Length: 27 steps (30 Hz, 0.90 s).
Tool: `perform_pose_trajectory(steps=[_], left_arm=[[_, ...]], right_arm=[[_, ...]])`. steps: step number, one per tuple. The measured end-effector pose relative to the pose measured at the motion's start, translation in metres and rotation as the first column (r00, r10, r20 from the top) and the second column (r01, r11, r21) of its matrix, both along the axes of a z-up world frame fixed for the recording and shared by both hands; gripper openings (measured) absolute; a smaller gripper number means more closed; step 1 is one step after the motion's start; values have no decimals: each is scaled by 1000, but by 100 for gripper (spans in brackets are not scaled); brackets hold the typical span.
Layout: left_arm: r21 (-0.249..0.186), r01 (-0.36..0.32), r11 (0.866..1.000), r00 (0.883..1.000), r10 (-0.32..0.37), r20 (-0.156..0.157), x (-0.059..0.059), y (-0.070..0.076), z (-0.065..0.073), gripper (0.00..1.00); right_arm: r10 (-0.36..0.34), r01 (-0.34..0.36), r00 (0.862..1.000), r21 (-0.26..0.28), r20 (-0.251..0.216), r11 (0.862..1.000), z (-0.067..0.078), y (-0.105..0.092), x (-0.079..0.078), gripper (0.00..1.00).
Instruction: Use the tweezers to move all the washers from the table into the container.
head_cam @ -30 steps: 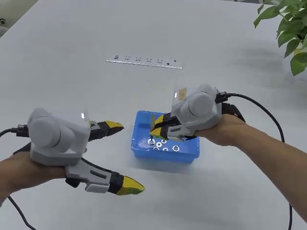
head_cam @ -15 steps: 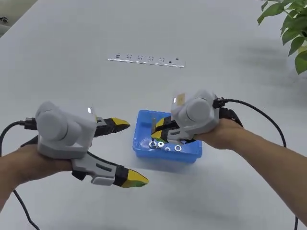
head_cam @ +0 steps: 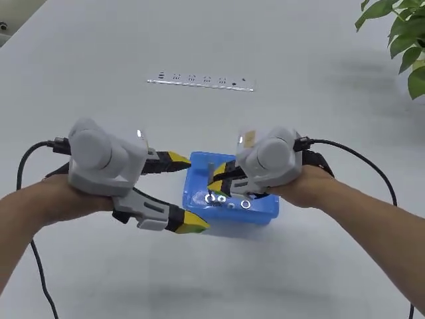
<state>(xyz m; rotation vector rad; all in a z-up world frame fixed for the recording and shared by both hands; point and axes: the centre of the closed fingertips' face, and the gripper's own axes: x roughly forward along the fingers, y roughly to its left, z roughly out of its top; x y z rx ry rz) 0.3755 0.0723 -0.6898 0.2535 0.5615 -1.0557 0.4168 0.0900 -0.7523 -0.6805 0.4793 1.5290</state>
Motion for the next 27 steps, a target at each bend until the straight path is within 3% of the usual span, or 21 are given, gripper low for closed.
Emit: perform_pose_trajectory(steps=[8, 13, 15, 27], left_arm=[[29, 50, 998, 998, -51, 23, 10, -7, 1, 57], [77, 48, 996, 995, -55, 88, 26, -6, 1, 36], [75, 52, 996, 995, -58, 83, 28, -7, 1, 29], [103, 76, 992, 989, -88, 118, 37, -10, 0, 10]], right_arm=[[17, -17, 1000, -2, 10, 1000, 0, 0, -1, 8], [36, -36, 999, -5, 21, 999, 0, 0, -2, 8], [42, -42, 999, -6, 26, 999, 0, 0, -2, 8], [59, -59, 998, -9, 37, 998, 1, -2, -1, 9]])
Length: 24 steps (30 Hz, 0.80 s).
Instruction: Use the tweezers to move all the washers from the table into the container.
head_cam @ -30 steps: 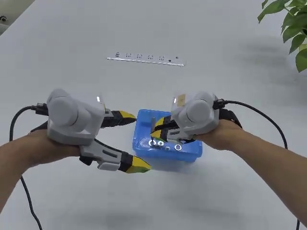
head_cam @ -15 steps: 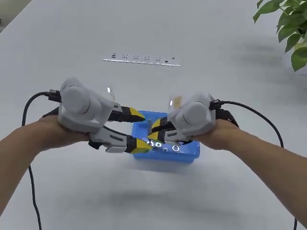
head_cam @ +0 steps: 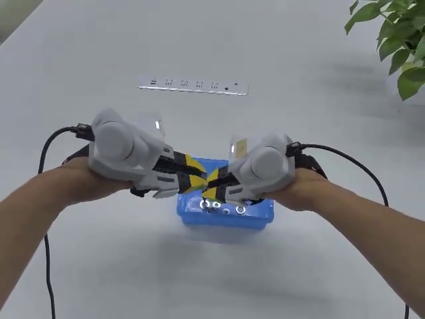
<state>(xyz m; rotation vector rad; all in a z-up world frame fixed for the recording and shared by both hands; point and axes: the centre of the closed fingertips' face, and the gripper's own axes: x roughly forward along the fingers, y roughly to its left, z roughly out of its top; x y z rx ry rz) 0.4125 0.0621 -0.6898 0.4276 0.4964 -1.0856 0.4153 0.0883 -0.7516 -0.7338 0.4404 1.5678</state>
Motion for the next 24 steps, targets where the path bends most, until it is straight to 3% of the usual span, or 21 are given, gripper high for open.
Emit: perform_pose_trajectory(steps=[16, 24], left_arm=[[14, 27, 1000, 1000, -27, 14, 2, -3, 0, 5], [13, 24, 1000, 1000, -24, 7, 2, -4, 2, 5]], right_arm=[[13, -13, 1000, -15, 11, 1000, 0, -2, 1, 11], [-18, 18, 1000, -20, -4, 1000, 0, -6, 1, 18]])
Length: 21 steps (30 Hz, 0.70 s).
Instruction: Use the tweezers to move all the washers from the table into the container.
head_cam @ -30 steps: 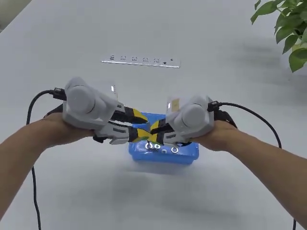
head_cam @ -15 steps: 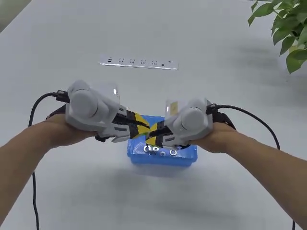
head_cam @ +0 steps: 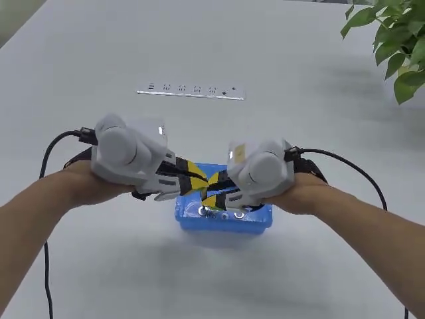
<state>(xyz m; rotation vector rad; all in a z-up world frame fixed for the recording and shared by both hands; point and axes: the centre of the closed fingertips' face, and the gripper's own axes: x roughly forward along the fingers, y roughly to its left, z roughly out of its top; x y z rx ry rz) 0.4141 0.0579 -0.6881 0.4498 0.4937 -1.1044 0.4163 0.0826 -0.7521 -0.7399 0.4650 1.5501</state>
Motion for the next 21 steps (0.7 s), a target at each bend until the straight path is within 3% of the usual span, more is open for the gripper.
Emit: perform_pose_trajectory(steps=[21], left_arm=[[-13, -6, 1000, 1000, 6, 7, -1, -6, 15, 5]], right_arm=[[-97, 97, 995, 16, -26, 995, 20, -25, -1, 29]])
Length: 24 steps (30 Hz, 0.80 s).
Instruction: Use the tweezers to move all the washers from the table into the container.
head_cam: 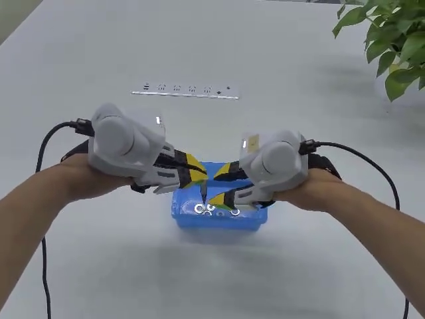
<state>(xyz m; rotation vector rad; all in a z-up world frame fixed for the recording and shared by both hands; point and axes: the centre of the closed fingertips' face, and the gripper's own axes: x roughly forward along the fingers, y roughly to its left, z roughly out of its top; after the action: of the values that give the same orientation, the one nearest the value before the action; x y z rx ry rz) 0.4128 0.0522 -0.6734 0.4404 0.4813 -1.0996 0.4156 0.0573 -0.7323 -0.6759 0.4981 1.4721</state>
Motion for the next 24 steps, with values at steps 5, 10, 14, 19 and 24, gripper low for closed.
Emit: perform_pose_trajectory(steps=[5, 10, 14, 19, 24], left_arm=[[-9, 0, 1000, 1000, 0, 2, -2, 0, 5, 5], [-10, 3, 1000, 1000, -3, 6, -6, 0, 9, 5], [-14, 11, 1000, 1000, -10, 7, -9, -2, 13, 5], [-15, 26, 1000, 1000, -26, 13, -13, -5, 18, 5], [-18, 45, 999, 999, -44, 19, -18, -10, 24, 5]], right_arm=[[-26, 26, 1000, 1, -1, 1000, 4, -8, -3, 33], [-60, 61, 998, 19, -3, 998, 10, -16, -4, 36], [-73, 73, 997, 33, -5, 997, 14, -19, -7, 36], [-80, 81, 997, 45, -10, 996, 16, -21, -12, 36], [-69, 70, 997, 57, -15, 996, 18, -20, -18, 35]])
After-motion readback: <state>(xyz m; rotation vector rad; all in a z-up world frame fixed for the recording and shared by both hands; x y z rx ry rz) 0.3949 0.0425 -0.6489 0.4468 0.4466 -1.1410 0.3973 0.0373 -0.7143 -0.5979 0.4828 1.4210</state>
